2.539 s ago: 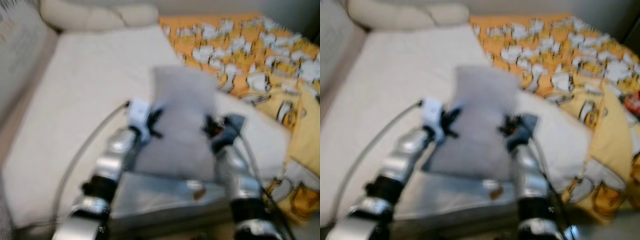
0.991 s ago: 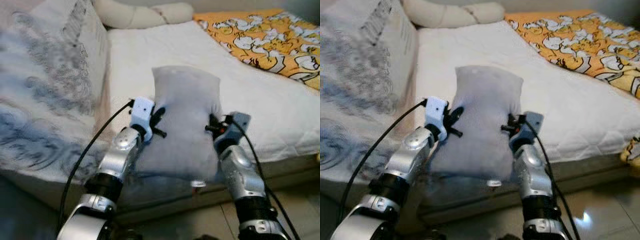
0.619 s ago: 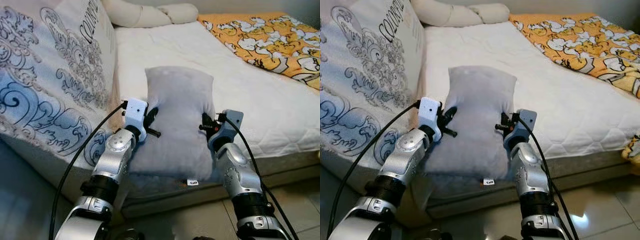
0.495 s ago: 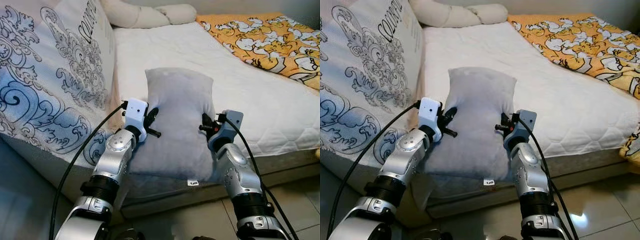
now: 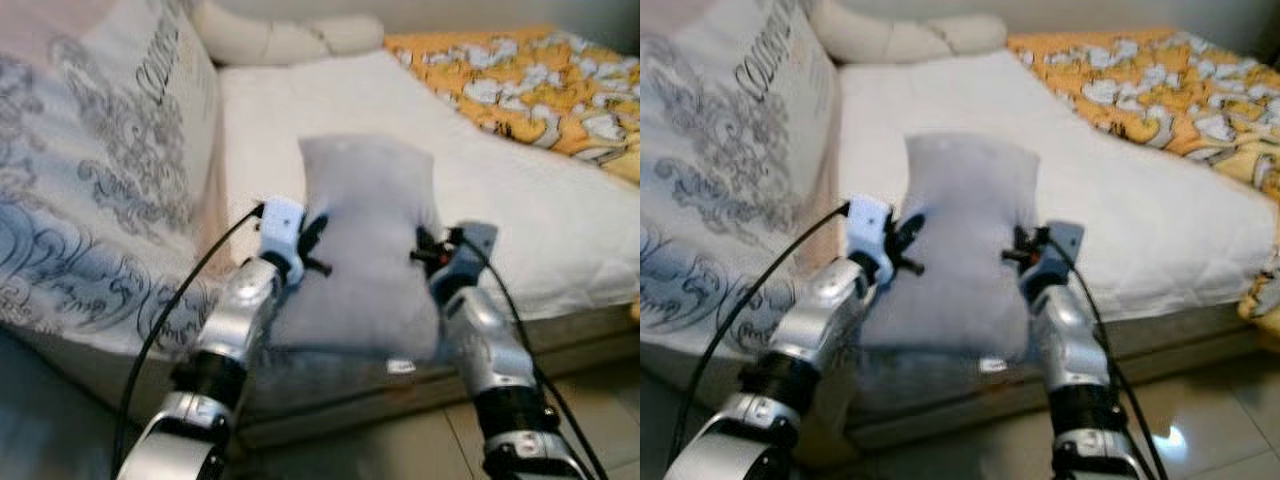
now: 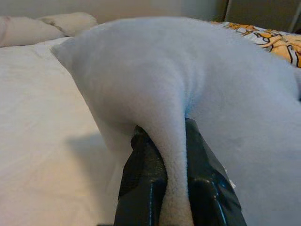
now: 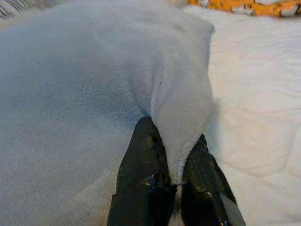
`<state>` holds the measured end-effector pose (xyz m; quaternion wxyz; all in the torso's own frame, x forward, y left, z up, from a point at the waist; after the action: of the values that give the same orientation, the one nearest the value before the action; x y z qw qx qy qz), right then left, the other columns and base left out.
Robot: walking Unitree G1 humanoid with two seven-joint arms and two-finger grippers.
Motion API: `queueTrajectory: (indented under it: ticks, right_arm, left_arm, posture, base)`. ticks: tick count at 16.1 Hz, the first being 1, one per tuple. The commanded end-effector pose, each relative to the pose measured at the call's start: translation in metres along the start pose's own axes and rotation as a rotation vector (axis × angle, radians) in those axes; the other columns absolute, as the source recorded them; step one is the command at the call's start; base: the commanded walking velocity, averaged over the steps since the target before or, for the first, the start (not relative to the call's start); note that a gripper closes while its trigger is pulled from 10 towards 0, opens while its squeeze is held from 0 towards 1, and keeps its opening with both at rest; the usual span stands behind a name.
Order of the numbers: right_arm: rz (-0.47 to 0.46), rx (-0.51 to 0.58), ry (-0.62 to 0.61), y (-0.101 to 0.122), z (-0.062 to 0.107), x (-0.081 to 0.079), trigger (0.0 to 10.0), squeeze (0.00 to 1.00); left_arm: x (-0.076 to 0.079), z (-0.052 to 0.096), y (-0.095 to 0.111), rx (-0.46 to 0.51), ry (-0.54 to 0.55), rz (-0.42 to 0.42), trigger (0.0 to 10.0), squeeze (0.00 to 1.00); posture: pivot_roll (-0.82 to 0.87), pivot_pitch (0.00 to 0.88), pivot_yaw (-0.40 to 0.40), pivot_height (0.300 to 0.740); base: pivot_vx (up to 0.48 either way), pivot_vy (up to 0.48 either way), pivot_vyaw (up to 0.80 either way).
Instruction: Clean up the room
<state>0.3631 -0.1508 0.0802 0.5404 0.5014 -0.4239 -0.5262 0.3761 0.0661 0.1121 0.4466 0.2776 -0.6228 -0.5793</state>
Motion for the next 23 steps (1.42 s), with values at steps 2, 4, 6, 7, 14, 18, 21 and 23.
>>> queueTrajectory:
  ticks: [2,4,6,7,14,18,21,23]
  right_arm:
    - [0.004,0.027,-0.004,0.008,-0.003,0.0,10.0,0.0]
    - [0.038,0.034,0.017,0.011,-0.005,-0.003,10.0,0.0]
    - [0.043,0.033,0.014,0.012,-0.007,-0.003,10.0,0.0]
    - [0.044,0.033,0.014,0.012,-0.007,-0.003,10.0,0.0]
    - [0.03,-0.016,0.077,0.003,-0.009,-0.012,10.0,0.0]
    - [0.025,-0.02,0.055,0.0,-0.008,-0.006,10.0,0.0]
    - [0.029,-0.053,-0.031,-0.008,-0.006,0.009,10.0,0.29]
    - [0.121,-0.025,-0.105,-0.006,-0.003,0.022,10.0,1.0]
  left_arm:
    - [-0.012,0.001,0.015,0.048,0.037,-0.013,10.0,0.0]
    - [-0.015,0.002,0.016,0.052,0.052,-0.015,10.0,0.0]
    - [-0.017,0.002,0.017,0.053,0.06,-0.016,10.0,0.0]
    - [-0.018,0.002,0.018,0.054,0.062,-0.016,10.0,0.0]
    - [-0.022,0.002,0.02,0.056,0.083,-0.031,10.0,0.0]
    - [-0.02,0.002,0.018,0.034,0.045,-0.081,10.0,0.0]
    - [-0.011,-0.004,0.017,0.004,-0.033,-0.193,10.0,0.0]
    - [-0.014,-0.012,0.024,0.001,-0.029,-0.23,10.0,0.0]
  posture:
    - [-0.05,0.0,0.016,0.74]
    - [-0.05,0.0,0.013,0.74]
    - [-0.04,0.0,0.011,0.74]
    - [-0.04,0.0,0.011,0.74]
    - [-0.03,0.0,0.007,0.74]
    - [-0.03,0.0,0.01,0.74]
    - [-0.04,0.0,0.02,0.74]
    - [-0.05,0.0,0.028,0.74]
  base:
    - [0.401,0.0,0.0]
    - [0.399,0.0,0.0]
    - [0.399,0.0,0.39]
    - [0.401,0.0,0.78]
    - [0.395,0.0,0.56]
    - [0.0,0.0,0.0]
    - [0.0,0.0,0.0]
    - [0.0,0.0,0.0]
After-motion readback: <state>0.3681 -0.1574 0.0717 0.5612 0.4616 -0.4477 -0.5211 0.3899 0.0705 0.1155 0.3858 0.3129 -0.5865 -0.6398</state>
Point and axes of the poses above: a point about 5 cm out from each wrist's last joint towards the gripper, its own z axis pointing back from the gripper into the wrist, its own y axis along the axis of the wrist's last joint, x = y × z, the point moved 4 cm from there along -z, pointing out of the wrist towards the gripper, and after that the axes turned 14 degrees about z, right-handed, at the moved point
